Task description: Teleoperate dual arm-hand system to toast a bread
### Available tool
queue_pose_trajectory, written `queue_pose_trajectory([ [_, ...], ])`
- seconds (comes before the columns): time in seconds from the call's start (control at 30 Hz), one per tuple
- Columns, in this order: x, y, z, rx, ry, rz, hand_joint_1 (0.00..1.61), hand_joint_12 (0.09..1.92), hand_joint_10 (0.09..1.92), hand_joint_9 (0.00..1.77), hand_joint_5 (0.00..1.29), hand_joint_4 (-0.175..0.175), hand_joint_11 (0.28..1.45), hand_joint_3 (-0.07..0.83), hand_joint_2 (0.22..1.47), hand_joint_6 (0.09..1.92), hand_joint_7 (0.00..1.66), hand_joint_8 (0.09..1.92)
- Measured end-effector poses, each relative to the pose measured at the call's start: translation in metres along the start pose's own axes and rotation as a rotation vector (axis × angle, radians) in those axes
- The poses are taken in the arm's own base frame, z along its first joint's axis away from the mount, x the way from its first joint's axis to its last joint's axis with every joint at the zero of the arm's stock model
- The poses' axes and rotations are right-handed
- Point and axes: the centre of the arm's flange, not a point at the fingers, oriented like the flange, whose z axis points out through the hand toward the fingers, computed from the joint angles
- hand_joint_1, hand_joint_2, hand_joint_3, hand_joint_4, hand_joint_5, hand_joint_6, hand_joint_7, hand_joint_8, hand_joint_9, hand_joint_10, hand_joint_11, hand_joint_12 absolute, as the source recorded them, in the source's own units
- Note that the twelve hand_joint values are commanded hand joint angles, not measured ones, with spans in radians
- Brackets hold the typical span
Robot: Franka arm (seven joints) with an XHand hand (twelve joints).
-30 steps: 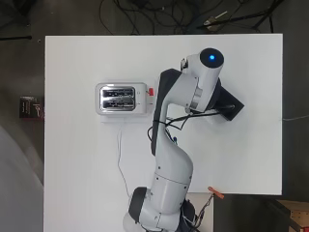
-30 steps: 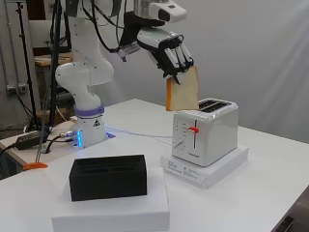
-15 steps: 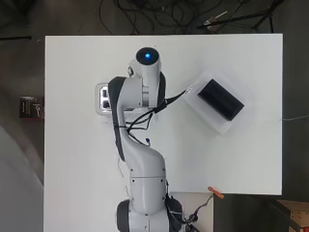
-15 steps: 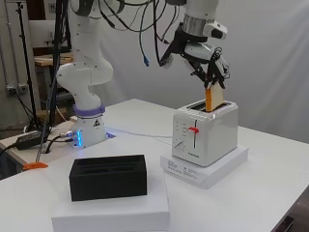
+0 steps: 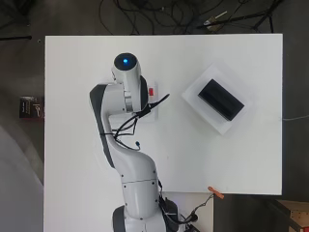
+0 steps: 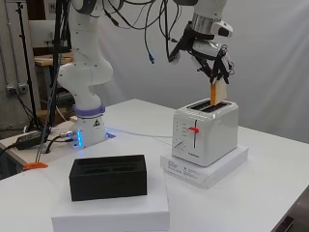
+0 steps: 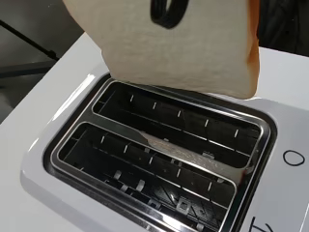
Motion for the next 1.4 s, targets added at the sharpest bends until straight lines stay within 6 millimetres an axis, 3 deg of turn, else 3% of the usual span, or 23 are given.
queue_pose_trajectory([
  [0.2,-0.012,0.007,0.013,0.022,0.016,0.093,1.24,0.09,0.09,1.39,0.72,-0.175,0.79,-0.001,1.15,1.29,1.13,0.80],
  [0.4,-0.012,0.008,0.018,0.014,0.020,0.066,1.24,0.09,0.09,1.40,0.73,-0.175,0.79,-0.001,1.14,1.28,1.15,0.77],
  [0.6,-0.008,0.000,0.011,0.004,0.008,0.040,1.24,0.09,0.09,1.40,0.71,-0.175,0.79,0.001,1.15,1.29,1.13,0.80],
  [1.1,-0.016,-0.004,0.040,0.026,-0.001,0.036,1.25,0.09,0.09,1.42,0.76,-0.175,0.83,-0.001,1.13,1.24,1.18,0.72],
  [1.4,-0.022,-0.001,0.048,0.059,-0.026,0.035,1.25,0.09,0.09,1.45,0.76,-0.175,0.86,-0.001,1.13,1.22,1.19,0.71],
])
